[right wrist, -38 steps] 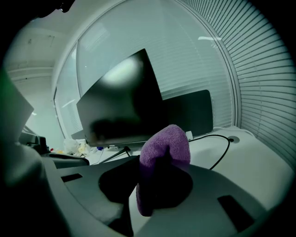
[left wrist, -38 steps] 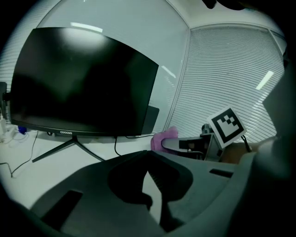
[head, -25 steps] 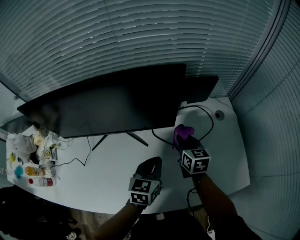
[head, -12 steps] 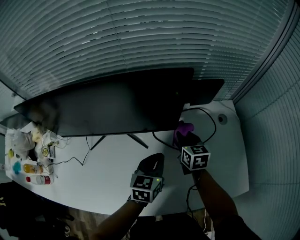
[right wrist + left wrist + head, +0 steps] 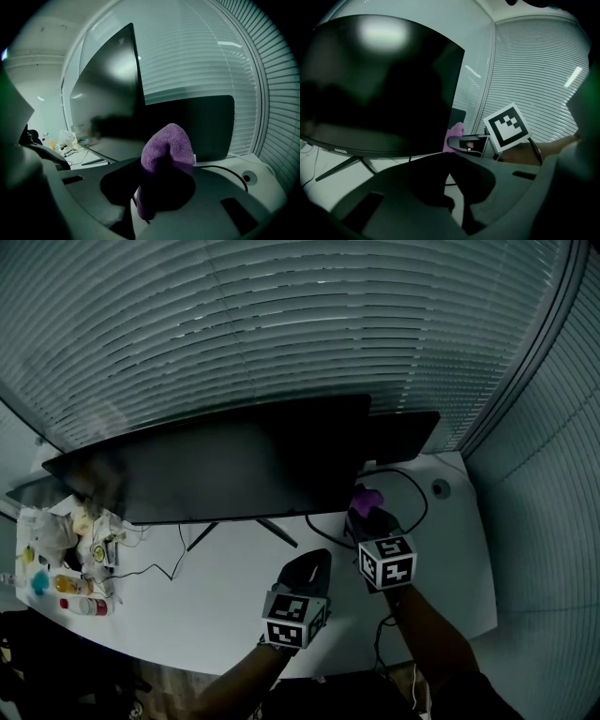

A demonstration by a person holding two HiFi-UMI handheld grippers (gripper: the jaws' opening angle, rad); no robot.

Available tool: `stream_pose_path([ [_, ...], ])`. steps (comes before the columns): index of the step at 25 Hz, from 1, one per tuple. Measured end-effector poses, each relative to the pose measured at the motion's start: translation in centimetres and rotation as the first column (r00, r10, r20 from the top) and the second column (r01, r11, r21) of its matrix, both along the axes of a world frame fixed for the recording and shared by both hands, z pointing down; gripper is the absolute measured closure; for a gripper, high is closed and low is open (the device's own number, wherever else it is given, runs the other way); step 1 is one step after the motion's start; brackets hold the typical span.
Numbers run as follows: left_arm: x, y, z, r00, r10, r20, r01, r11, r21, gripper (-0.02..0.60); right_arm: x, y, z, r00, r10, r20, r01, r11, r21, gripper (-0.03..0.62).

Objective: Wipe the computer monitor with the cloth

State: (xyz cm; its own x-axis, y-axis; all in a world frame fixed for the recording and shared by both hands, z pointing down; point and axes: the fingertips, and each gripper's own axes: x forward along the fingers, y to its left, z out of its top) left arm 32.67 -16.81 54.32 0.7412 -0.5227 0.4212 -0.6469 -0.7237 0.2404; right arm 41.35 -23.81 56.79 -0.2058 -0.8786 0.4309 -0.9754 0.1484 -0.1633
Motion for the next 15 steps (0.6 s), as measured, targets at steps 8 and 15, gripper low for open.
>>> stream_pose_path([
  [8,-0.1,0.2,-3.4,0.999,0.019,-0.026,-0.017,0.998,0.061,0.575,-0.5,0.5,-5.2,0.999,-0.01,-0.036,0.013,0.996,0.09,0.514],
  [15,-0.3,-1.2,-6.5,0.998,0.048,-0.034,-0.044,0.992,0.117,0.575,-0.8,-0.4,-9.9,0.998,-0.013,-0.064,0.023,0.988,0.155,0.514],
])
